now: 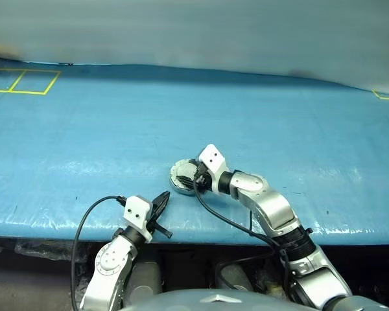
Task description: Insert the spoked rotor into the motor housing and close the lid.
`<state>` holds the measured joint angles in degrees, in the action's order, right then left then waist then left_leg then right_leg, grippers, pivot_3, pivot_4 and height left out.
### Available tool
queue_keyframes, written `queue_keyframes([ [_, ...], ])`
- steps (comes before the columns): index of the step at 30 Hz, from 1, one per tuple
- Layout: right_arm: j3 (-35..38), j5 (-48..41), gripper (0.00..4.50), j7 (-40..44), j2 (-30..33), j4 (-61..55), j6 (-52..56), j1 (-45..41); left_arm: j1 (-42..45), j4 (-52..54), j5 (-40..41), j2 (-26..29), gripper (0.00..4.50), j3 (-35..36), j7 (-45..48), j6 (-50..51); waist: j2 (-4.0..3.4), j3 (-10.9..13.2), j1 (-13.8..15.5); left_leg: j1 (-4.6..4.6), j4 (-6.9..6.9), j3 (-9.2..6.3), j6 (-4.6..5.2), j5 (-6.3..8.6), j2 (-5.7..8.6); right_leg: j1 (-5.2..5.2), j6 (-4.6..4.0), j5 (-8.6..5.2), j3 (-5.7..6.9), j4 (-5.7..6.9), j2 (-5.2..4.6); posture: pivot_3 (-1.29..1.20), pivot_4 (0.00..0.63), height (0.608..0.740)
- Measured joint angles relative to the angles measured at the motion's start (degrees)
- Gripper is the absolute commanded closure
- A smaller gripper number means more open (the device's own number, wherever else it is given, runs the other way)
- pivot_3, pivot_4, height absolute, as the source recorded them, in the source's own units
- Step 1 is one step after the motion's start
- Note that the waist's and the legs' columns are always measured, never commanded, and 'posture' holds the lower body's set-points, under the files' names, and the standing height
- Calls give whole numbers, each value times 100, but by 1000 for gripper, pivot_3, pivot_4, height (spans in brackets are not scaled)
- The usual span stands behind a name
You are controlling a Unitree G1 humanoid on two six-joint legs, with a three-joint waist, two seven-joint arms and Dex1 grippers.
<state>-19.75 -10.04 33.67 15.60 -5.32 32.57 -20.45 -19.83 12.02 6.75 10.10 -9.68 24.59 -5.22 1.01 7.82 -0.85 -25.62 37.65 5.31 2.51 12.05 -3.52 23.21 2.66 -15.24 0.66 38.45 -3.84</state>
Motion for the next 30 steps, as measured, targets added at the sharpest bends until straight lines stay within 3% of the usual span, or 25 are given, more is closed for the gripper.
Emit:
queue_keyframes([
  [15,-19,175,1469,-85,-280,-7,-9,72,-82,40,73,31,4500,57,-197,0,-1,0,-63,0,-6,3,-16,9,-3,6,-1,0,-1,0,-9,0,150,740],
  [30,-16,309,1469,276,-174,504,-734,-1,32,85,98,26,4500,8,-196,-2,-1,-1,-67,1,-7,5,-11,6,-2,5,-1,0,0,-2,-8,0,150,740],
])
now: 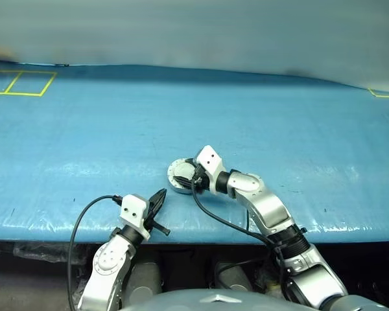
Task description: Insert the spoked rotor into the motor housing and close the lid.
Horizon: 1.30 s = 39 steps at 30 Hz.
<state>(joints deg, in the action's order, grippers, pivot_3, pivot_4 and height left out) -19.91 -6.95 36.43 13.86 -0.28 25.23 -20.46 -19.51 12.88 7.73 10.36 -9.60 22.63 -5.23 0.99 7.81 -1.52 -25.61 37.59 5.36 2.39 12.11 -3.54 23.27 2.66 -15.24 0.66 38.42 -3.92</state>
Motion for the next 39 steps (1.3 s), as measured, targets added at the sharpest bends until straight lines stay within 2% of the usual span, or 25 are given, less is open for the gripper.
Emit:
queue_keyframes([
  [7,-98,168,1469,48,-45,167,-360,25,3,10,43,-19,4500,28,-22,29,-3,-3,-21,5,0,0,-9,5,-3,-1,-4,3,0,0,0,0,150,740],
  [10,-83,194,1469,26,-87,158,-364,54,176,246,374,-133,4500,290,-289,693,-2,-4,-21,6,0,-3,-21,11,-5,-2,-4,3,5,3,1,0,150,740],
  [14,-81,218,1469,-4,-125,159,-360,69,806,846,1402,-190,4500,940,-684,2082,-1,-4,-21,13,1,-10,0,-9,-6,-13,-2,6,7,5,19,0,150,740],
  [19,-77,227,1469,-13,-143,178,-349,71,1598,1068,3141,120,4500,1557,-762,4008,0,-3,-29,44,0,-12,1,-10,-1,-48,1,6,7,3,45,0,150,740],
  [22,-72,239,1469,-22,-161,211,-342,70,1952,1020,3550,207,4500,1625,-811,4630,2,-2,-26,72,-3,-10,0,-10,1,-77,3,7,5,-4,45,0,150,740],
  [28,-60,251,1469,-46,-198,226,-336,70,2257,578,3490,305,4500,1311,-894,5275,2,-2,-29,86,-21,-7,-8,-13,2,-84,2,8,0,-17,43,0,150,740],
  [34,-53,255,1469,-56,-209,213,-329,77,2303,517,3210,180,4500,1125,-1006,5260,4,-3,-27,93,-53,-12,-56,-7,-3,-81,-13,12,-2,-33,19,0,150,740],
  [39,-55,263,1469,-60,-207,212,-315,77,2383,479,2970,69,4500,1075,-1110,5234,3,-4,-12,92,-53,-15,-60,-6,-3,-82,-19,14,-1,-39,15,0,150,740],
])
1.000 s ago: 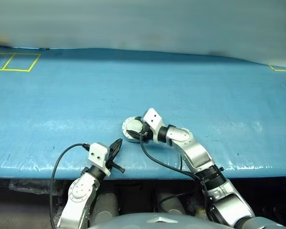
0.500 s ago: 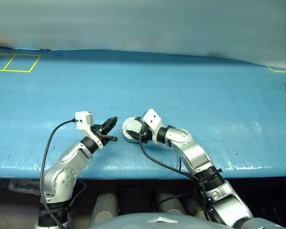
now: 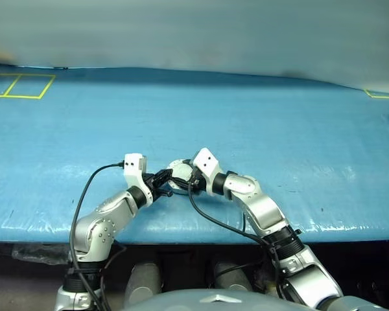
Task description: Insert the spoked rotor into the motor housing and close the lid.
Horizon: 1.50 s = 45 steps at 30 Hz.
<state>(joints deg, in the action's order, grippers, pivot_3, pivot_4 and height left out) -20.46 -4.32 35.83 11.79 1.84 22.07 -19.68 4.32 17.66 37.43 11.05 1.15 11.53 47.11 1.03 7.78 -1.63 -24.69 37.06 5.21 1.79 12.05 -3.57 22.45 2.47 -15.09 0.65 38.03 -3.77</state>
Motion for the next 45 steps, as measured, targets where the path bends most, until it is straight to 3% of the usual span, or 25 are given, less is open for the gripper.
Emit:
queue_keyframes([
  [3,-1,0,1469,1,-1,-15,22,9,38,-18,-91,-198,4500,43,-175,-3,3,-2,3,0,-1,0,0,0,1,0,-1,1,-1,-3,-5,0,150,740],
  [16,17,48,1469,-2,-42,-220,192,113,55,-62,-127,-140,4500,35,-2,85,1,-5,10,-2,-26,-4,-3,2,3,3,-7,-3,-4,-23,-19,0,150,740],
  [18,60,31,741,-5,-56,-289,235,171,54,-37,-135,-62,4500,-7,79,94,3,-6,17,-2,-38,-4,-3,2,5,4,-15,-7,-3,-26,-24,0,150,740],
  [21,89,-28,45,-59,-78,-413,329,257,65,0,-161,-9,4500,-95,145,106,4,-8,39,-2,-55,-4,-4,2,10,7,-27,-14,-1,-32,-31,0,150,740],
  [29,351,-116,45,-222,261,-1334,689,843,89,18,-277,22,4500,-198,277,118,7,-10,122,-11,-98,-5,-2,2,35,8,-39,-21,17,-70,-58,0,150,740],
  [34,957,-621,45,-306,449,-2273,1284,1386,118,1,-367,68,4500,-220,357,113,5,-9,132,-34,-102,-19,19,-6,42,11,-35,-19,34,-93,-57,0,150,740],
  [38,1640,-1316,45,-634,190,-2919,2145,1447,129,-2,-489,73,4500,-255,447,88,5,-9,139,-38,-102,-27,33,-14,44,7,-30,-16,44,-103,-52,0,150,740],
  [45,2391,-2364,45,-1642,-989,-2982,3728,1571,144,-2,-581,64,4500,-285,528,74,4,-9,151,-48,-102,-33,39,-17,50,11,-26,-14,51,-104,-53,0,150,740],
])
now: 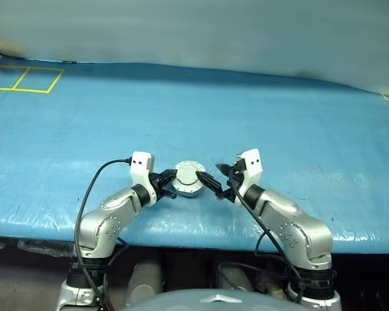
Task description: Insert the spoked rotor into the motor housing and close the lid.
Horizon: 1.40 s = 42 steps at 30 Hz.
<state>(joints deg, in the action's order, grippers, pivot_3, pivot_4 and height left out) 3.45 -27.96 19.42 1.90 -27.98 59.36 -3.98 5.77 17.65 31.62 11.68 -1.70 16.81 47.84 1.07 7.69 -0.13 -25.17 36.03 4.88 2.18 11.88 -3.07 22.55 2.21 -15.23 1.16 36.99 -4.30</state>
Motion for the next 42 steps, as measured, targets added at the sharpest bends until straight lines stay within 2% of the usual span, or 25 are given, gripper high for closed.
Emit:
queue_keyframes([
  [4,330,-425,45,-569,-629,233,539,-60,8,0,-16,-3,4500,-14,35,-4,-1,0,0,-7,2,-7,5,-3,5,1,10,5,10,-3,0,0,150,740],
  [11,1086,-1463,45,-1253,-659,623,1135,-189,-9,0,-108,1,4500,-25,76,-61,-2,0,-14,-27,3,-8,23,-15,17,-2,38,21,30,-6,13,0,150,740],
  [17,1505,-2767,45,-1934,-673,1136,1357,-302,-20,0,-148,-21,4500,-22,84,-92,-3,-1,-41,-26,4,-10,28,-24,13,-4,47,26,31,-5,23,0,150,740],
  [26,1412,-4478,45,-2952,-674,1850,938,-329,-36,0,-173,-34,4500,-14,85,-110,-4,-1,-50,-30,6,-6,33,-26,14,-6,62,35,25,-6,25,0,150,740],
  [29,1303,-4875,607,-3194,-672,2005,627,-328,-41,0,-175,-34,4500,-13,86,-115,-4,-1,-50,-32,6,-6,34,-27,14,-6,75,42,24,-6,26,0,150,740],
  [35,1143,-5534,2535,-3448,-667,2244,91,-106,-52,0,-208,-24,4500,31,63,-126,-5,-1,-58,-36,7,-5,35,-27,12,-4,100,56,17,-5,33,0,150,740],
  [38,1036,-5711,3145,-3515,-659,2226,-61,-74,-61,-51,-241,-23,4500,77,66,-127,-6,-2,-65,-37,12,-6,34,-27,6,-4,100,56,15,-6,40,0,150,740],
  [39,1026,-5734,3266,-3553,-657,2237,-107,-31,-51,-48,-243,-25,4500,76,70,-131,-6,-2,-62,-37,13,-8,34,-27,6,-2,99,56,17,-6,40,0,150,740],
  [42,934,-5828,3268,-3592,-650,2231,-192,29,-52,-49,-246,-25,4500,94,69,-133,-8,-3,-67,-36,13,-5,34,-27,6,-3,99,56,7,-5,41,0,150,740],
])
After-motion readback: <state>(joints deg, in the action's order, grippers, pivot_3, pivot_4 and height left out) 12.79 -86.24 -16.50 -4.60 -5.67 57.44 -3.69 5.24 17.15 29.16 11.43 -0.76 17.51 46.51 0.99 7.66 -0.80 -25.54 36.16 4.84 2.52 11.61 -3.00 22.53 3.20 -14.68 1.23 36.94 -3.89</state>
